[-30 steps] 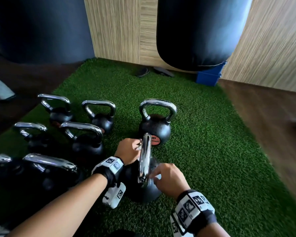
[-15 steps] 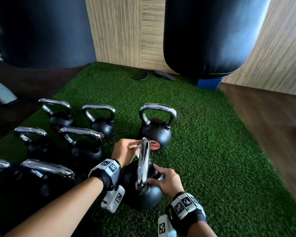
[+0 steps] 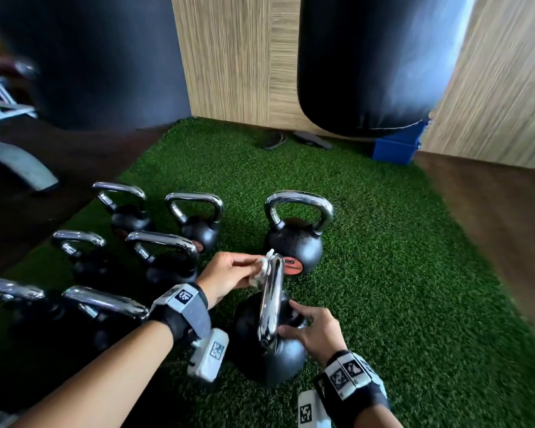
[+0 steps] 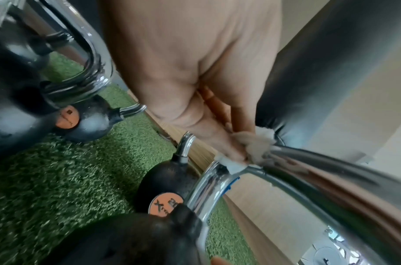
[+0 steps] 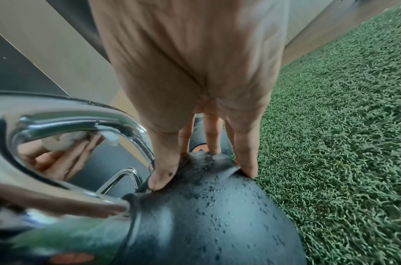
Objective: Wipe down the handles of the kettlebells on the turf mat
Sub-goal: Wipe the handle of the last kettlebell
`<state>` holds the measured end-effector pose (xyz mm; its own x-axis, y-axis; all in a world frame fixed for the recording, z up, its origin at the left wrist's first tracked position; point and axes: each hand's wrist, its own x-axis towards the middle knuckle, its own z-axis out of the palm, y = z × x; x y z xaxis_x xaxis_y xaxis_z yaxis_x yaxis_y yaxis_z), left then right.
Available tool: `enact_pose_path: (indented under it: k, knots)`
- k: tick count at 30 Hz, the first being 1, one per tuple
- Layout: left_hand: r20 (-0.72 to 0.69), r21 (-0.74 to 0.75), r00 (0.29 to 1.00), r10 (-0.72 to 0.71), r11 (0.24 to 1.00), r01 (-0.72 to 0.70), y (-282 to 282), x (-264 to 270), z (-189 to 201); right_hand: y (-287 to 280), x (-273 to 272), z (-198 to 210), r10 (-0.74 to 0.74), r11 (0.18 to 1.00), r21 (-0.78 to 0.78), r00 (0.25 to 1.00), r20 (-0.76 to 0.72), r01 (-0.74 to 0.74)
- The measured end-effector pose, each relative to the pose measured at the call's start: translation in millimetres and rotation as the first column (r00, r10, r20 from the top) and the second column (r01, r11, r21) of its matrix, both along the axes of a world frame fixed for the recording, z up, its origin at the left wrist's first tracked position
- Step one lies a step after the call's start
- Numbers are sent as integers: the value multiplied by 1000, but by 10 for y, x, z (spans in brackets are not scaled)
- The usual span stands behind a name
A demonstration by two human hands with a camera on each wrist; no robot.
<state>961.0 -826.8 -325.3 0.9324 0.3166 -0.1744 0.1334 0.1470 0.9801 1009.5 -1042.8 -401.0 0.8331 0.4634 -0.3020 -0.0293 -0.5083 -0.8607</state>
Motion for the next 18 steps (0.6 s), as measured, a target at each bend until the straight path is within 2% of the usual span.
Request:
enact_pose_path:
  k: [3, 7, 11, 13, 14, 16, 18]
  knots:
    - [-49, 19, 997, -62, 998, 63, 21, -24, 123, 11, 17, -37, -3, 1000, -2, 1000, 11, 3]
    - [-158, 92, 961, -226, 966, 243, 82, -178, 265, -8, 4, 17, 4, 1000, -19, 999, 41, -3]
    - [-145, 199, 968, -205, 952, 232, 32, -250, 312, -19, -11, 64, 1, 999, -33, 999, 50, 1]
    - [-176, 178, 952, -249, 944, 279, 32, -324, 286, -26, -15, 69, 3, 999, -44, 998, 62, 0]
    - [-199, 175, 931, -307, 923, 342, 40, -369, 264, -25, -15, 66, 1, 999, -46, 998, 64, 1]
    - [-220, 268, 899, -378, 863, 429, 56, -450, 216, -21, -12, 66, 5, 1000, -28, 999, 50, -4]
    - [-176, 377, 915, -362, 834, 402, 51, -500, 170, -7, -6, 58, 12, 1000, -7, 999, 37, -11]
